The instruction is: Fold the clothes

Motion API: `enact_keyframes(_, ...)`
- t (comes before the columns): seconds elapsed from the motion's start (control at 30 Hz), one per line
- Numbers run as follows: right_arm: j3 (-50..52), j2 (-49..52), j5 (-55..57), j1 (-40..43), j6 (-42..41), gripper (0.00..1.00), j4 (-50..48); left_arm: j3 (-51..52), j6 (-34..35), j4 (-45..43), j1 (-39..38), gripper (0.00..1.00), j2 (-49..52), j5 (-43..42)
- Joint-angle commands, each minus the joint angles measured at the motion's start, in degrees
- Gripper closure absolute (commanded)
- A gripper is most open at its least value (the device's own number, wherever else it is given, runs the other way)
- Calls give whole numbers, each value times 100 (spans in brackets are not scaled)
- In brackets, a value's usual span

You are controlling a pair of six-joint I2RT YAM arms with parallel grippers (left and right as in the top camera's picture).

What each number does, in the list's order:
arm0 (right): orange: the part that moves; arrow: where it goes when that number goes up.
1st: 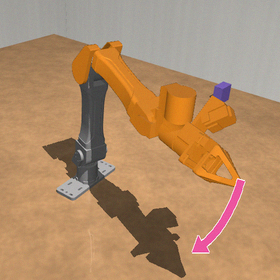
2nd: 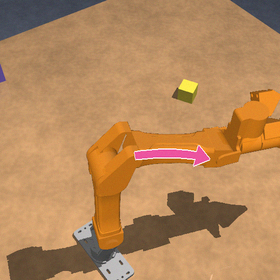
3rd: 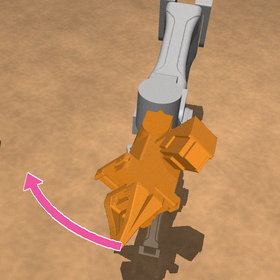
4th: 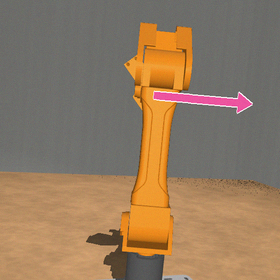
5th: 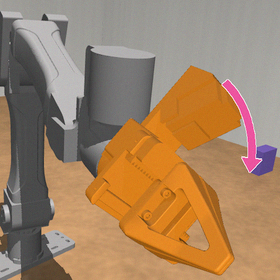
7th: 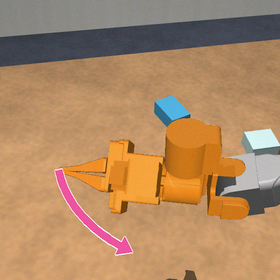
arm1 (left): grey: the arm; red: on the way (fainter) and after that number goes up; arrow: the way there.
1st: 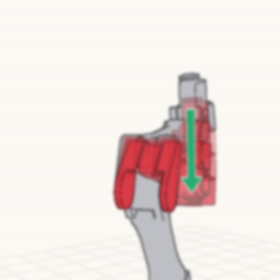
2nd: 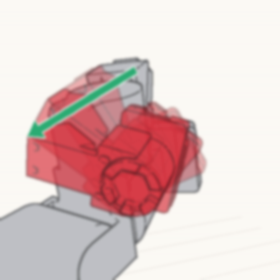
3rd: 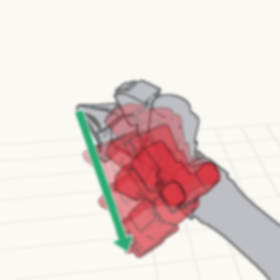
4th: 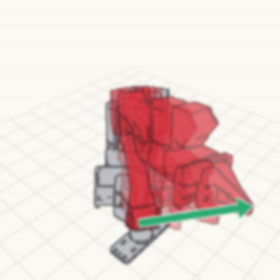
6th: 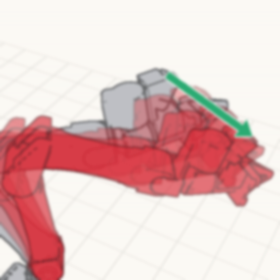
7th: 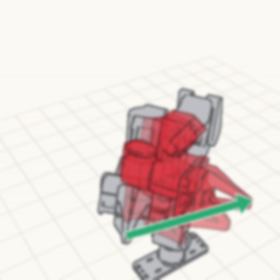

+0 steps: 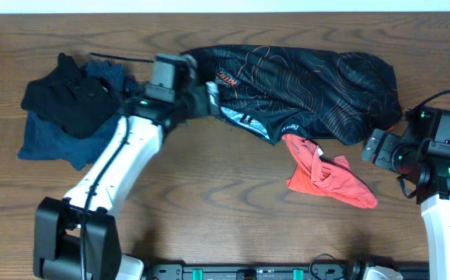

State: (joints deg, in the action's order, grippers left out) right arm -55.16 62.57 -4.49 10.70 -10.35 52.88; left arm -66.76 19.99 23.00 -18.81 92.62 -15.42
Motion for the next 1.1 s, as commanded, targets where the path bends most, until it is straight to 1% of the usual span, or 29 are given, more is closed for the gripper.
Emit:
enact_keyframes(0.0,151,149,-1338,-168,448,1,9,87,-409,225,-501,2,13,-223)
enact_keyframes(0.1,380,459,-1309,-518,446,1,-111,201,-393,306,-767,2,76,-46)
enact_keyframes(0.27,605,1202,-1283,-1169,662,1,-614,221,48,90,-1045,2,398,-129)
enact_keyframes(0.37,605,1672,-1029,-1532,680,1,-929,221,46,-328,-1217,2,737,-511)
enact_keyframes(0.43,605,1987,-737,-1731,651,1,-1178,221,46,-645,-1314,2,986,-586)
enact_keyframes(0.5,605,2253,-693,-1860,656,1,-1447,221,46,-905,-1370,2,1191,-660)
enact_keyframes(0.6,605,2588,-660,-2015,798,1,-1655,221,136,-1320,-1425,2,1471,-1115)
enact_keyframes(0.67,605,2780,-396,-2052,730,1,-1670,221,264,-1609,-1464,2,1617,-1423)
enact_keyframes(0.77,605,3040,175,-2050,310,7,-1672,221,435,-2024,-1539,2,1797,-1460)
enact_keyframes(0.9,605,3244,256,-2052,247,15,-1644,221,450,-2433,-1674,2,2011,-1460)
enact_keyframes(0.97,605,3309,258,-2050,245,25,-1613,221,573,-2608,-1733,2,2124,-1460)
enact_keyframes(1.07,608,3340,262,-2048,219,44,-1604,221,892,-2968,-1832,2,2315,-1460)
